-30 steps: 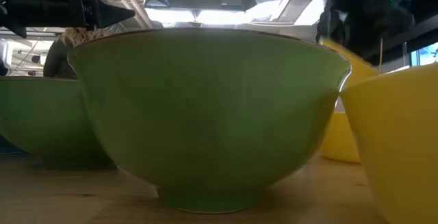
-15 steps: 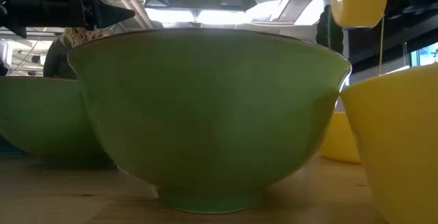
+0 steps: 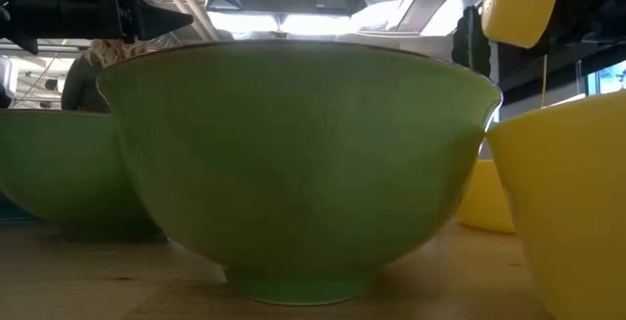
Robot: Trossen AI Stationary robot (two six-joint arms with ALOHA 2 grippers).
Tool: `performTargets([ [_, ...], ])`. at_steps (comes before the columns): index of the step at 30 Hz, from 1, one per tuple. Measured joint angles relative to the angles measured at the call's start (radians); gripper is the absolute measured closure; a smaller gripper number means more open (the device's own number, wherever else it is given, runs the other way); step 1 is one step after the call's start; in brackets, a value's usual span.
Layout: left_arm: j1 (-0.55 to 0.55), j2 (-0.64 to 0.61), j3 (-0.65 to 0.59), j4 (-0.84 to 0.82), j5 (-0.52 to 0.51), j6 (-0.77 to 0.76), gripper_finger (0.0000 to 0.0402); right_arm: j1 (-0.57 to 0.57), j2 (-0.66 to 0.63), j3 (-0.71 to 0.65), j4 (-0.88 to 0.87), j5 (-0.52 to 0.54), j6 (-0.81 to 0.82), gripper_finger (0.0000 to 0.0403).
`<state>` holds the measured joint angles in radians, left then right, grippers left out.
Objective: Pick & Place Mini bowls
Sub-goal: Put the yellow bowl on the shelf
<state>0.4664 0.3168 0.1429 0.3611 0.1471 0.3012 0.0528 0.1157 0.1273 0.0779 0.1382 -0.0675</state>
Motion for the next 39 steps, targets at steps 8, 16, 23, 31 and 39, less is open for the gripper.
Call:
performTargets([
  [8,0.0,0.0,0.0,0.0,0.0,0.0,0.0398,0.0,0.0,-0.08,0.114,0.0,-0.039,0.0397],
  [16,0.0,0.0,0.0,0.0,0.0,0.0,0.0398,0.0,0.0,-0.088,0.167,0.0,-0.089,0.0396],
  [23,0.0,0.0,0.0,0.001,0.0,0.0,0.0398,0.0,0.029,-0.018,0.227,0.0,-0.131,0.0399],
  [31,0.0,0.0,0.0,0.001,0.0,0.0,0.0398,0.0,0.337,0.27,0.046,0.145,-0.121,0.0401],
  [39,0.0,0.0,0.0,0.001,0.0,0.0,0.0398,-0.061,0.82,0.765,-0.227,0.37,-0.206,0.0401],
])
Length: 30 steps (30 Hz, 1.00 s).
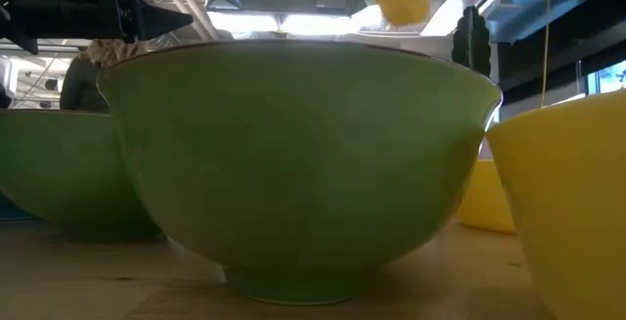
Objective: Pick & Place Mini bowls
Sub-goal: Put the yellow bowl on the shelf
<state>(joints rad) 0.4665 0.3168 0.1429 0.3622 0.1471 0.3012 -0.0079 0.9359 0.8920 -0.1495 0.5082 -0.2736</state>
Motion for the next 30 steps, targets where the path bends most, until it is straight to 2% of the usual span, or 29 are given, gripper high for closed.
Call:
performTargets([
  [5,0.0,0.0,0.0,0.0,0.0,0.0,0.0398,-0.091,0.264,0.387,-0.241,-0.03,-0.023,0.0401],
  [12,0.0,0.0,0.0,-0.003,0.0,0.0,0.0398,-0.278,0.571,0.885,-0.619,-0.033,-0.072,0.0401],
  [16,0.0,0.0,0.0,-0.003,0.0,0.0,0.0398,-0.389,0.707,1.09,-0.765,-0.068,-0.078,0.0401],
  [21,0.0,0.0,0.0,-0.01,0.0,0.006,0.0398,-0.504,0.849,1.203,-0.855,-0.151,-0.159,0.0401],
  [30,0.0,0.0,0.0,-0.022,-0.003,0.034,0.0398,-0.679,0.996,1.23,-0.917,-0.265,-0.283,0.0401],
])
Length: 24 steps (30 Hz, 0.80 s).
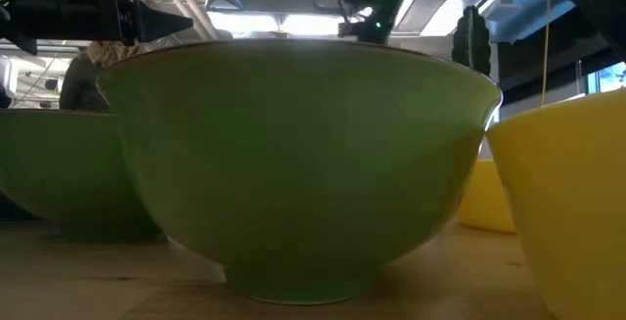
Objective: Pick & Place Mini bowls
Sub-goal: Put the yellow bowl on the shelf
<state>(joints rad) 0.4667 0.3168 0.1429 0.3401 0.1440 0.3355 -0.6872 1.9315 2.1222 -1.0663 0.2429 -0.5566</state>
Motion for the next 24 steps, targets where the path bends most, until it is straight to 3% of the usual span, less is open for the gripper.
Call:
performTargets([
  [7,0.0,0.0,0.0,0.002,-0.001,0.011,0.0398,-0.068,0.078,0.002,-0.099,-0.136,-0.003,0.0401],
  [15,0.0,0.0,0.0,0.003,-0.001,0.009,0.0398,-0.071,0.177,0.0,-0.144,-0.133,0.006,0.0401],
  [20,0.0,0.0,0.0,0.003,-0.001,0.008,0.0398,-0.077,0.199,0.001,-0.178,-0.057,0.035,0.0401],
  [24,0.0,0.0,0.0,0.003,-0.001,0.008,0.0398,-0.087,0.213,0.001,-0.19,-0.099,0.054,0.0401],
])
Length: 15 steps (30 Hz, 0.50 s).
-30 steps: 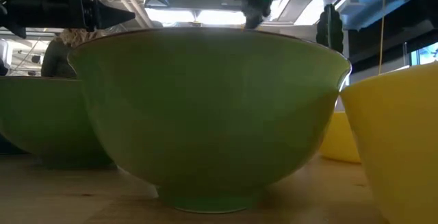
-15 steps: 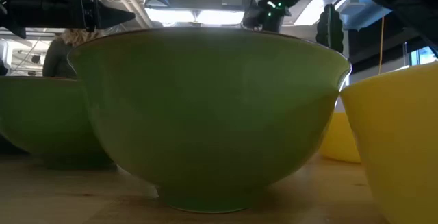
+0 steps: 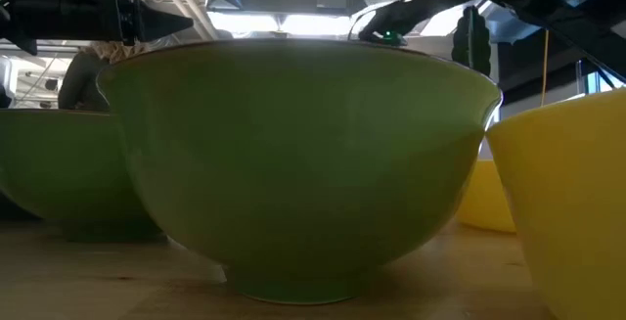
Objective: Pick & Place Mini bowls
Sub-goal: Put the yellow bowl on the shelf
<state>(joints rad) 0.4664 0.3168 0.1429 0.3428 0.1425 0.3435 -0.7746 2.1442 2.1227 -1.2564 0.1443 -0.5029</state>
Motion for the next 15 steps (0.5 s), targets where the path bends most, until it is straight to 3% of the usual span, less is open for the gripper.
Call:
performTargets([
  [11,0.0,0.0,0.0,-0.002,0.0,0.0,0.0398,0.0,0.044,0.0,-0.005,-0.009,0.055,0.0401],
  [15,0.0,0.0,0.0,-0.003,0.0,0.0,0.0398,0.0,0.045,0.0,-0.017,-0.073,0.058,0.0399],
])
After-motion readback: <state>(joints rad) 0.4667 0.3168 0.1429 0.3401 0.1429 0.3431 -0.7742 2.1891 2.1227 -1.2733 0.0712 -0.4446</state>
